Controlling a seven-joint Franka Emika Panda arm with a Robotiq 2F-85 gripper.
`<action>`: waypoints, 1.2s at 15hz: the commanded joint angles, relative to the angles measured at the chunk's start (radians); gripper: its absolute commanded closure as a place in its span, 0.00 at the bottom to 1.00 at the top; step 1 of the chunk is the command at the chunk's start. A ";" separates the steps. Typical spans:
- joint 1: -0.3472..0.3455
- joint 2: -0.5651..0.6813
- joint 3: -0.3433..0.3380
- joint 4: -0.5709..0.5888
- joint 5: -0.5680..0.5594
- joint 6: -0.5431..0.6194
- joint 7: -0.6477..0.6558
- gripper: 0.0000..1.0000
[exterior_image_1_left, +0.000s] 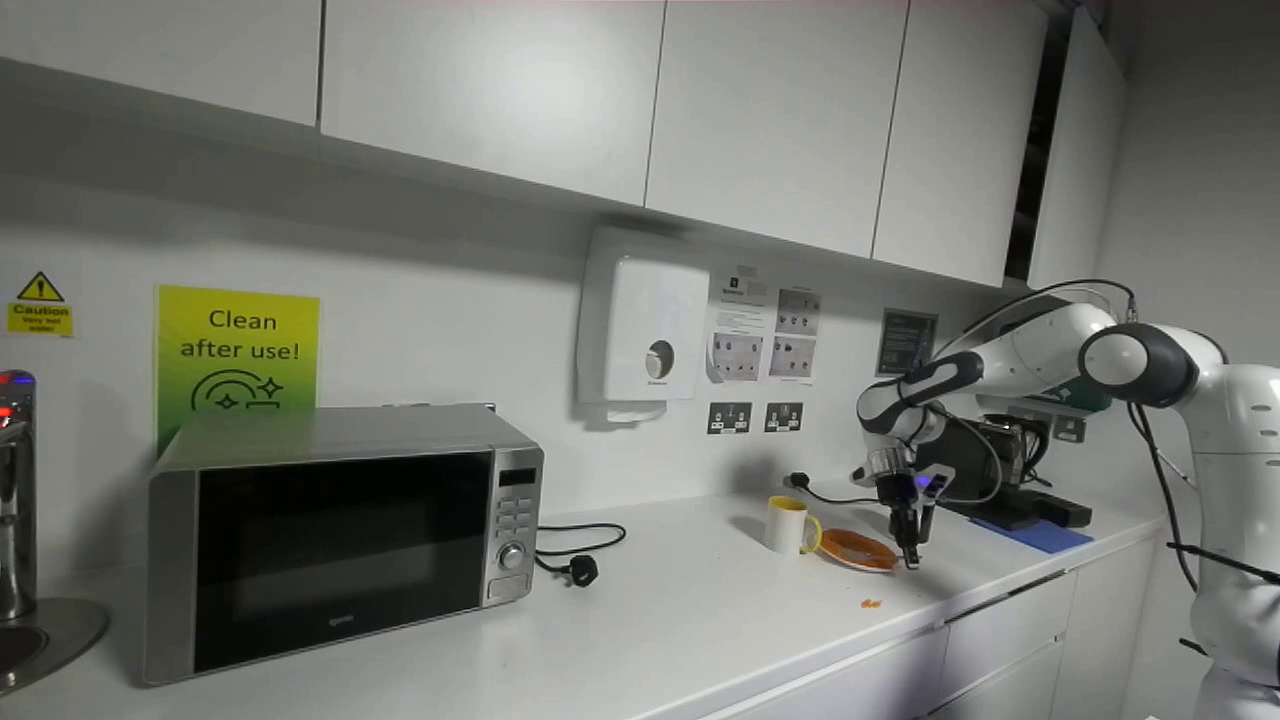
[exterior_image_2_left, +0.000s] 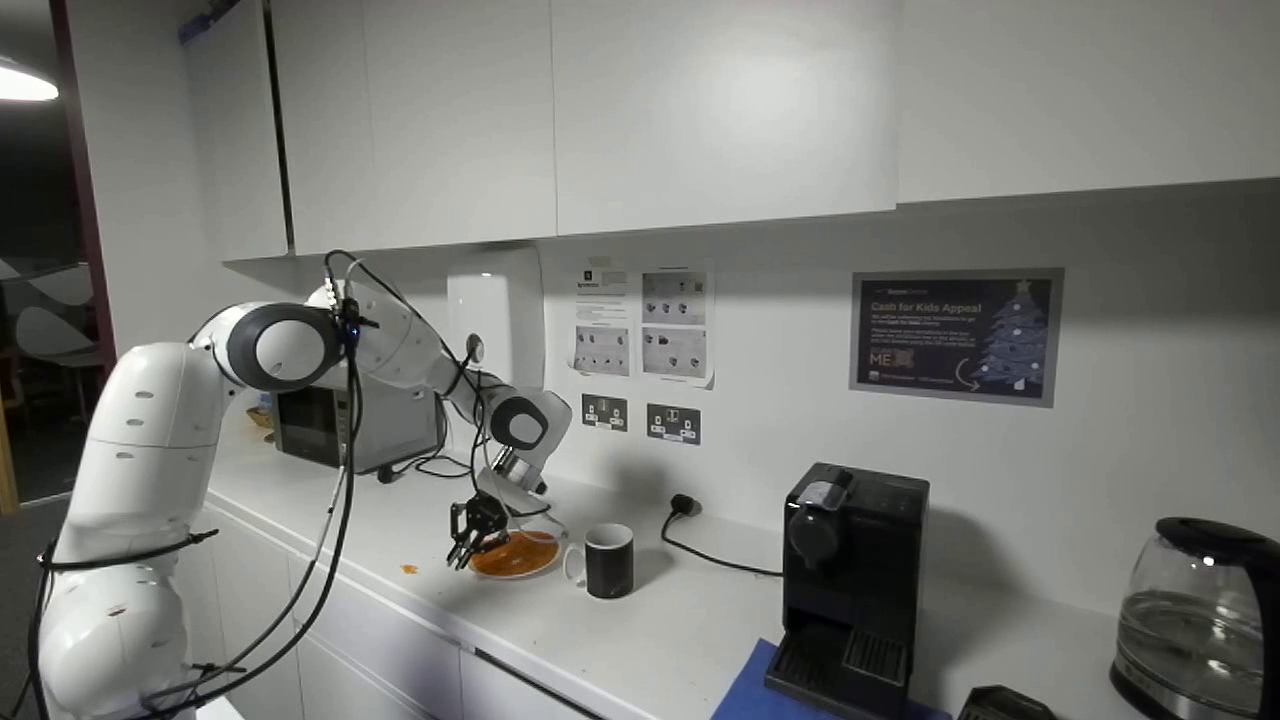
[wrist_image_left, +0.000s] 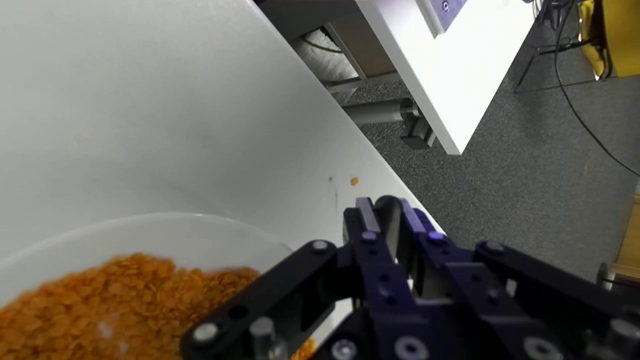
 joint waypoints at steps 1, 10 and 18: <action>-0.007 0.007 -0.003 0.013 0.011 -0.034 0.006 0.97; -0.016 0.036 -0.012 0.017 0.008 -0.036 0.007 0.97; -0.026 0.044 -0.023 0.020 -0.001 -0.037 0.020 0.97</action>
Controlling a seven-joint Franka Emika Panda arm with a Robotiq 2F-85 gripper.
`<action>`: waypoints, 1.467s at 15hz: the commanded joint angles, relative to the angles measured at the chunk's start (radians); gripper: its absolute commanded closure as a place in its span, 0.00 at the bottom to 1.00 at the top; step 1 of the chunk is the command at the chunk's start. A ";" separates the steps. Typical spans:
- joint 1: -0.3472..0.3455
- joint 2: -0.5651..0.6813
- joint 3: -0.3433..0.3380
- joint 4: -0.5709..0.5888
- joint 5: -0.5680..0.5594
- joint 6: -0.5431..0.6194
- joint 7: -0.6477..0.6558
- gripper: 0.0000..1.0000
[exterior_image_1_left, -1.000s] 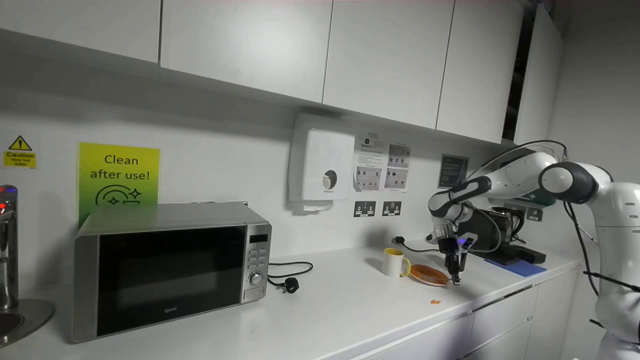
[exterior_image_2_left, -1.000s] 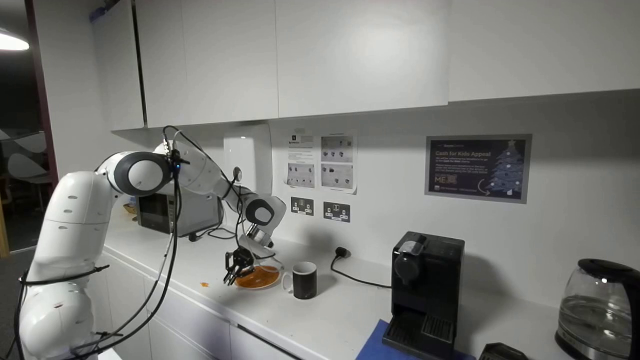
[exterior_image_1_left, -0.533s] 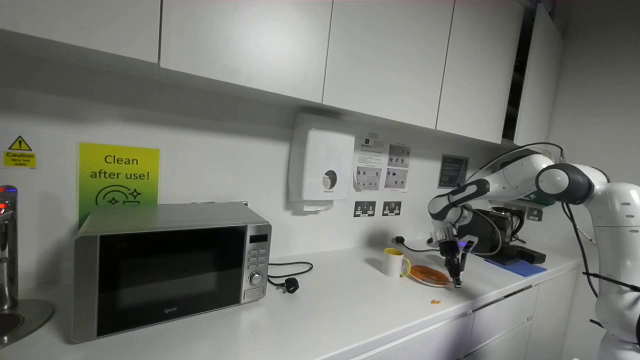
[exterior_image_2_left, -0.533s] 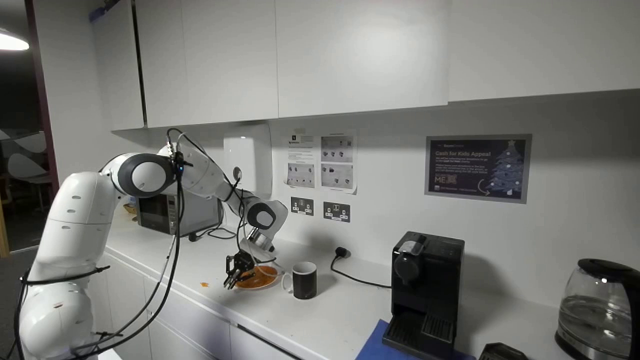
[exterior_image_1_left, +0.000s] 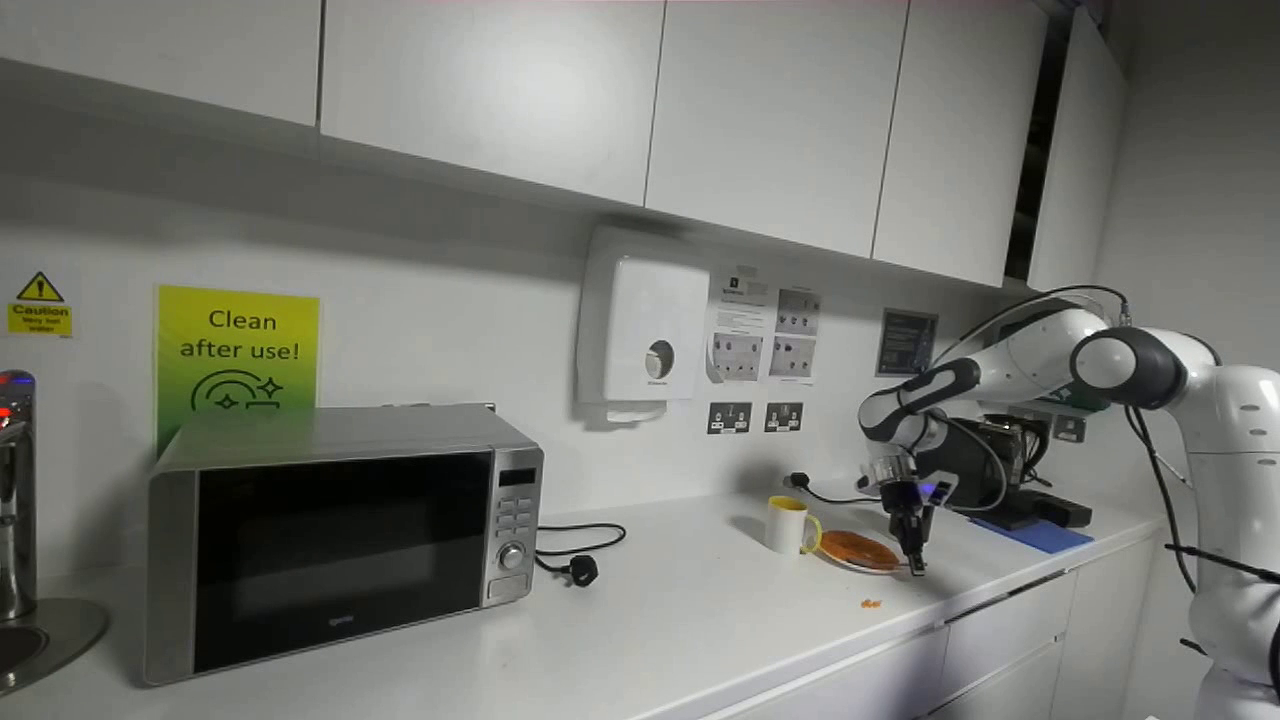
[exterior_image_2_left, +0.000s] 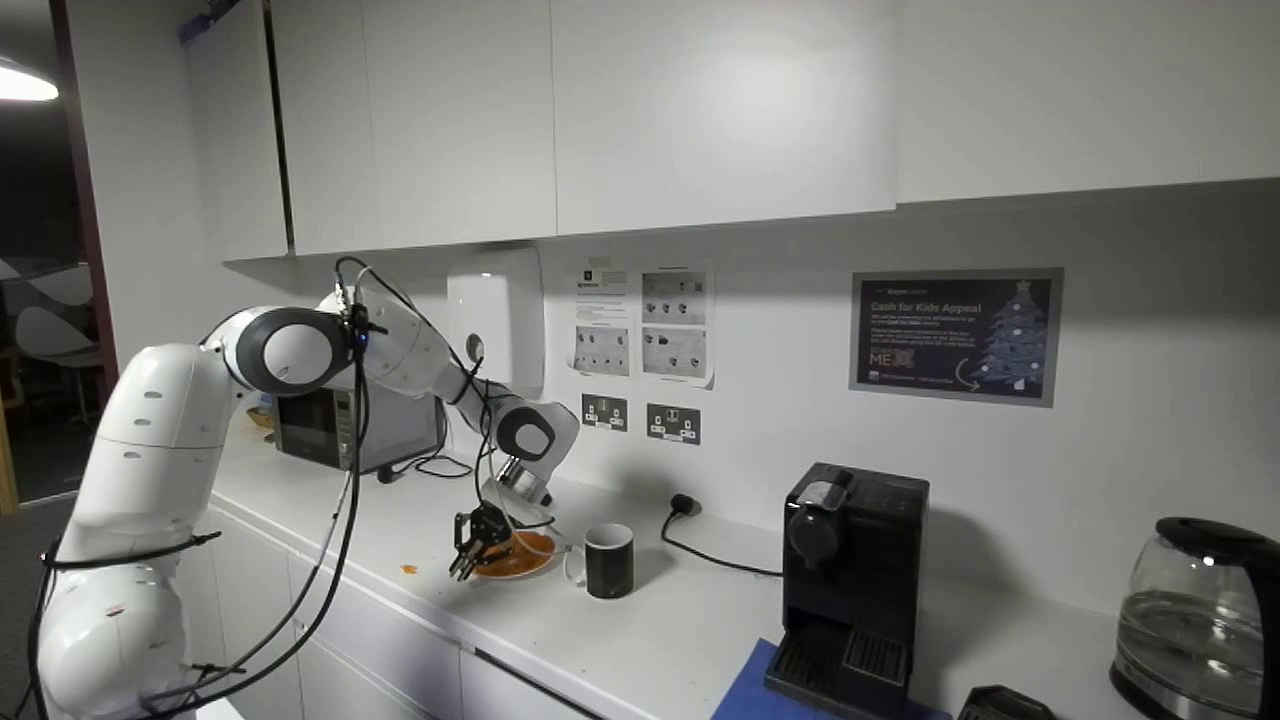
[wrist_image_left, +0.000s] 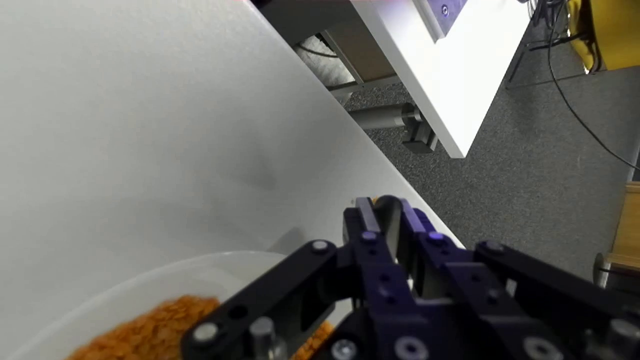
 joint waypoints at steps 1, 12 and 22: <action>-0.016 0.014 -0.011 0.020 -0.005 -0.038 0.023 0.97; 0.003 0.021 -0.030 0.043 -0.121 -0.036 0.166 0.97; 0.040 0.027 -0.017 0.092 -0.293 -0.072 0.312 0.97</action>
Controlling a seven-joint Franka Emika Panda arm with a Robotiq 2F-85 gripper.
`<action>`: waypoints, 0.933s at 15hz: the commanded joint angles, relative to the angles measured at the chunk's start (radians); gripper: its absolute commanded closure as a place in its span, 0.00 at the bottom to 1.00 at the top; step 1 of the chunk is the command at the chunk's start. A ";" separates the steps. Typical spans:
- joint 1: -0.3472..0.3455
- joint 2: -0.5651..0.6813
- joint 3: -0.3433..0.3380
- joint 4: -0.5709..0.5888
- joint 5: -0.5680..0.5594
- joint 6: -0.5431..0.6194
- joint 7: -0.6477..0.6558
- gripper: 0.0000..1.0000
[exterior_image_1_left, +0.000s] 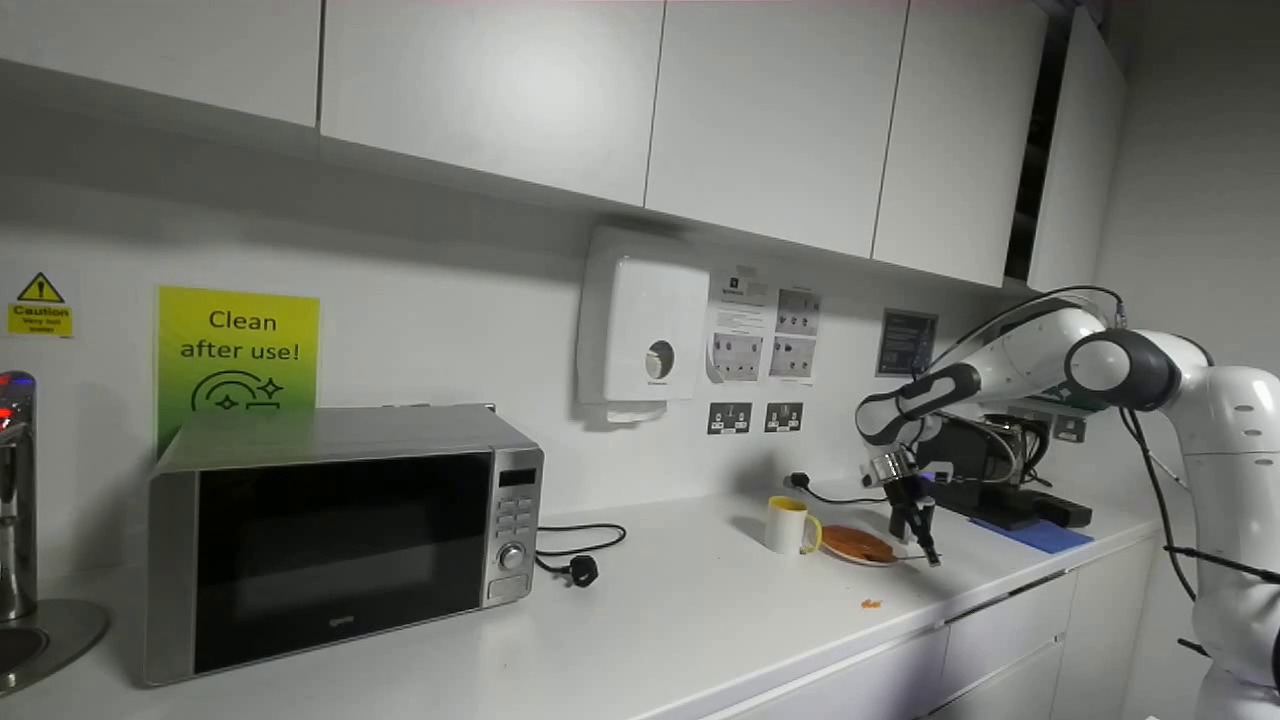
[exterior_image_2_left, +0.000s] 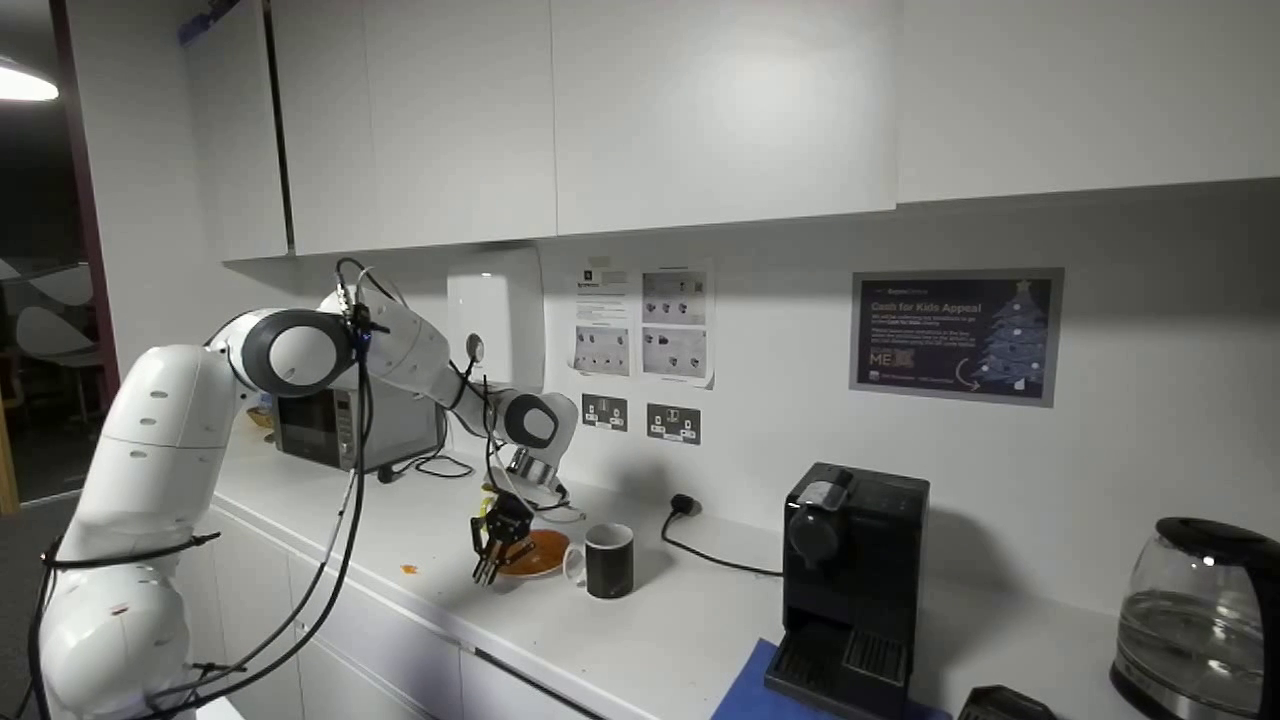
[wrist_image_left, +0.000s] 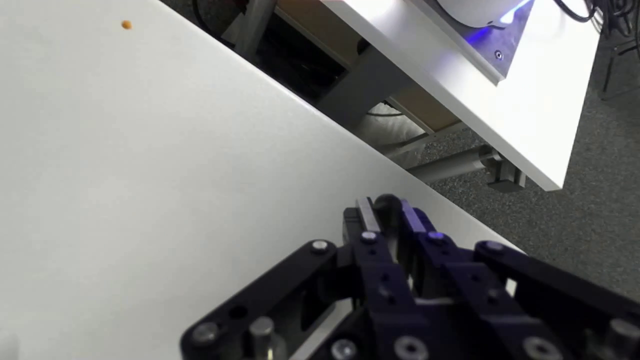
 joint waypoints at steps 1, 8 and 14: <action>0.011 0.010 0.005 0.035 -0.072 -0.056 0.073 0.97; 0.021 0.014 0.009 0.039 -0.157 -0.045 0.139 0.97; 0.029 0.012 0.013 0.047 -0.220 -0.033 0.200 0.97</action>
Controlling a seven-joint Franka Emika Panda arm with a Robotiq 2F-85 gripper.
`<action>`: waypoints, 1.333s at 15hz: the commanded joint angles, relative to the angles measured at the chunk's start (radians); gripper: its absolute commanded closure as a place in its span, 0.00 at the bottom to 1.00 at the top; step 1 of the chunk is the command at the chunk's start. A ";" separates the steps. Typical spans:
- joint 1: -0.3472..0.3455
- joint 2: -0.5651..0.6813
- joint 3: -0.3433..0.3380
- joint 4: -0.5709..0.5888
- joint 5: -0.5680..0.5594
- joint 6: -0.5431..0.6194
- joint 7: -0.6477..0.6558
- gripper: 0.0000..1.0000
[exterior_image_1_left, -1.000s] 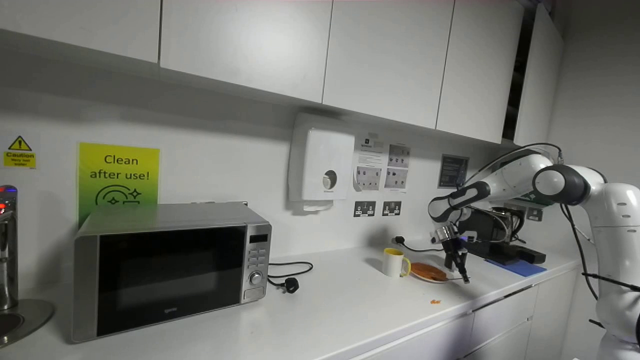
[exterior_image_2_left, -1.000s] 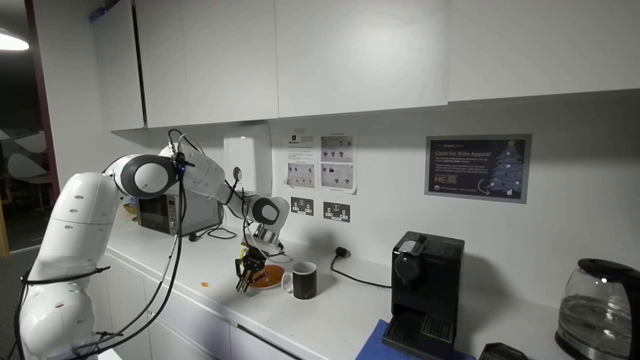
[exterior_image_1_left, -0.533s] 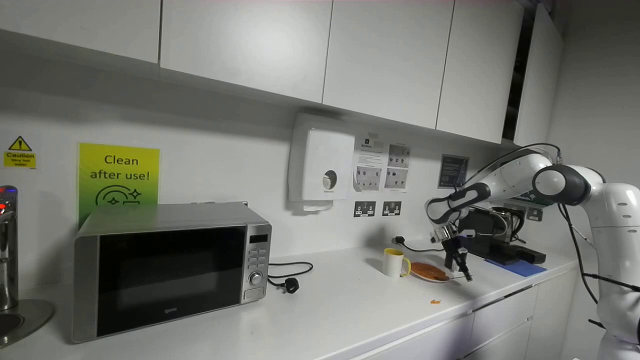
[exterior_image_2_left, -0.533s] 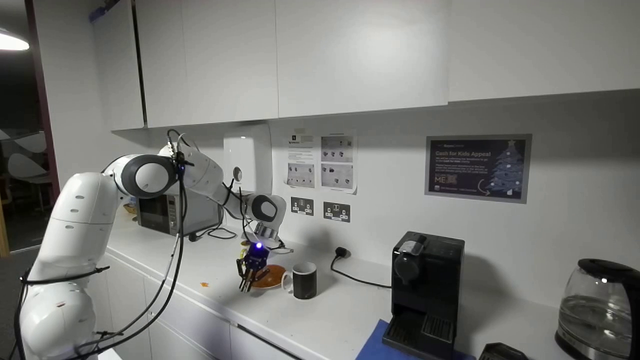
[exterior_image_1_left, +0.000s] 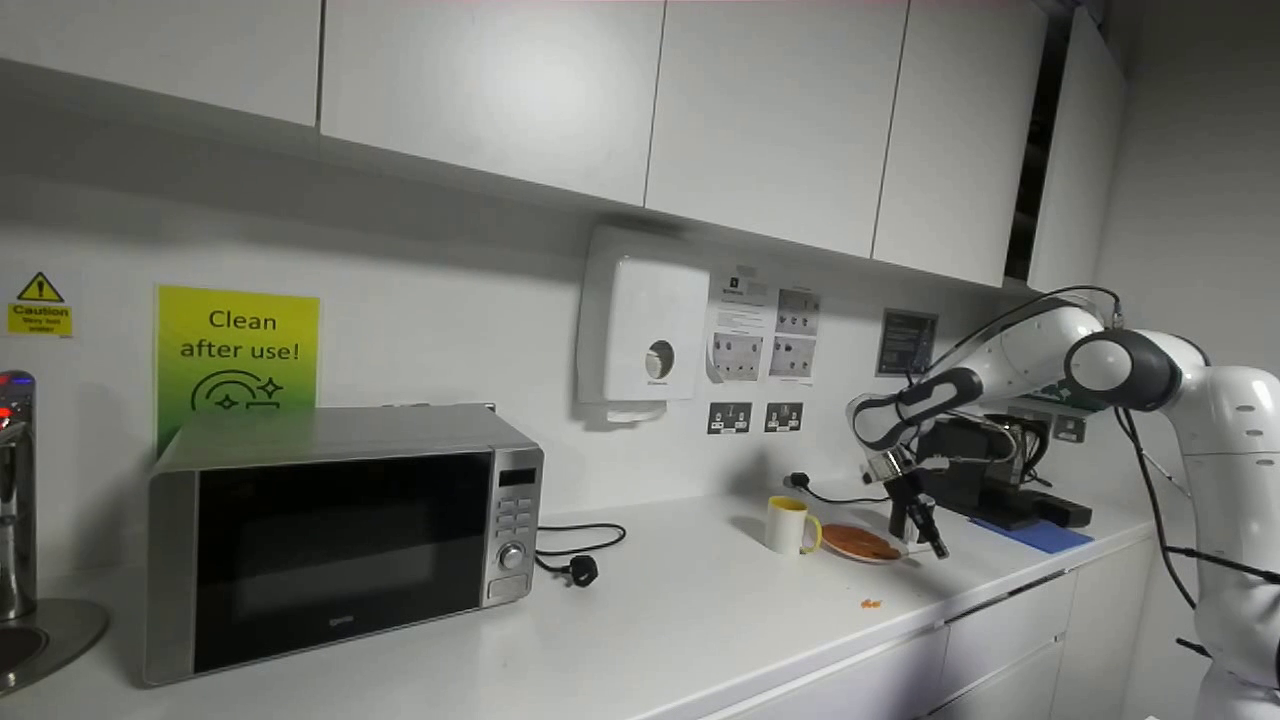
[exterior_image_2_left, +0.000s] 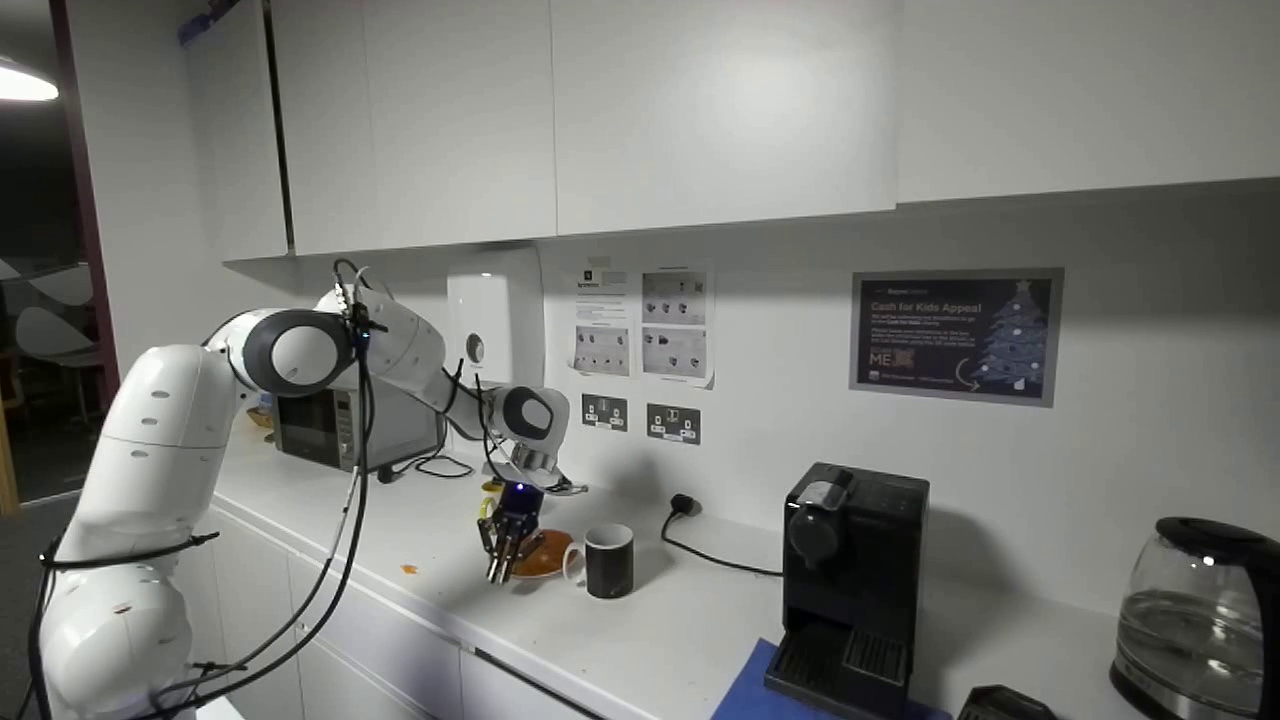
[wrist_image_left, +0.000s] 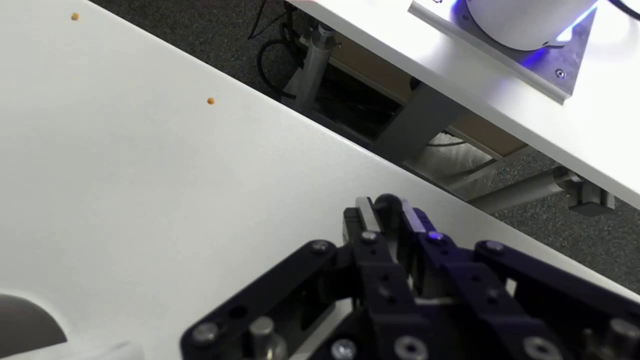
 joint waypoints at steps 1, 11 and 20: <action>0.008 0.011 0.006 0.032 -0.057 -0.024 0.055 0.97; 0.031 0.002 0.016 0.027 -0.132 0.021 0.147 0.97; 0.040 -0.006 0.014 0.013 -0.144 0.099 0.218 0.97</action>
